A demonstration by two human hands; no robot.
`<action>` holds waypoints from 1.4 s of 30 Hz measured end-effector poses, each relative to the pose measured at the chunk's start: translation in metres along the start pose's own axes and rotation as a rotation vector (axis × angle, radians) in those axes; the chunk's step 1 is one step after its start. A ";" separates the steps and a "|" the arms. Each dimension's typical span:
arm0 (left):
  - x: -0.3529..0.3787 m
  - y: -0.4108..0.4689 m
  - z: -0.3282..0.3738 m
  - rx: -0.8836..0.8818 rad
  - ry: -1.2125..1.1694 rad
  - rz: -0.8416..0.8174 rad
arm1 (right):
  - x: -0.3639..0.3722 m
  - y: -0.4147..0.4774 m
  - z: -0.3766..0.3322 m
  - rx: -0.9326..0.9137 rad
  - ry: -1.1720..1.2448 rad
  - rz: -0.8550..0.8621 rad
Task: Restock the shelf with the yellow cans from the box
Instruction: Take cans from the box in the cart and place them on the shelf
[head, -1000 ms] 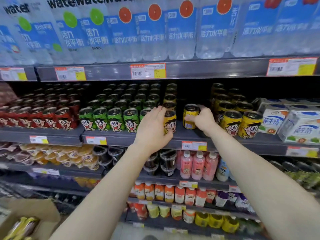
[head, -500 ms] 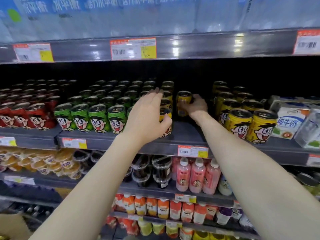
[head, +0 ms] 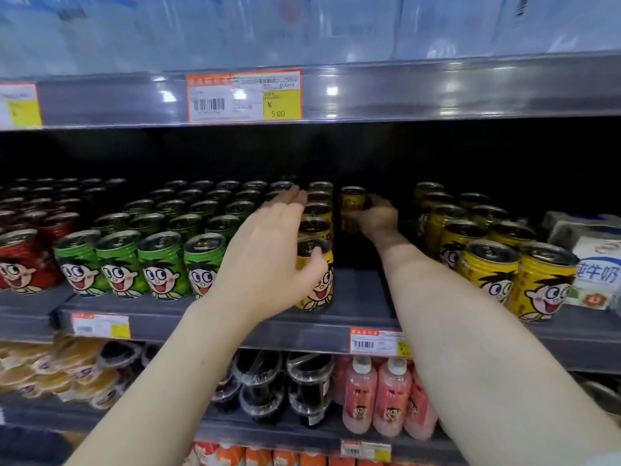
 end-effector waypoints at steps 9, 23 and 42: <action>0.000 0.001 -0.010 -0.015 -0.005 0.010 | 0.006 0.019 -0.001 0.074 -0.067 -0.009; -0.012 -0.007 -0.012 0.014 -0.017 -0.013 | 0.018 0.023 0.006 0.095 0.088 -0.029; -0.044 -0.036 0.030 -0.104 -0.043 -0.286 | -0.047 -0.185 -0.085 -0.118 -0.384 -0.202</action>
Point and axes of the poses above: each hand's wrist, its own y-axis towards the middle knuckle, its own x-axis out of the palm, z = x × y, the point moved 6 cm from there along y, towards the middle knuckle, and after that the axes turned 14 degrees about -z, right-handed, at the moved point
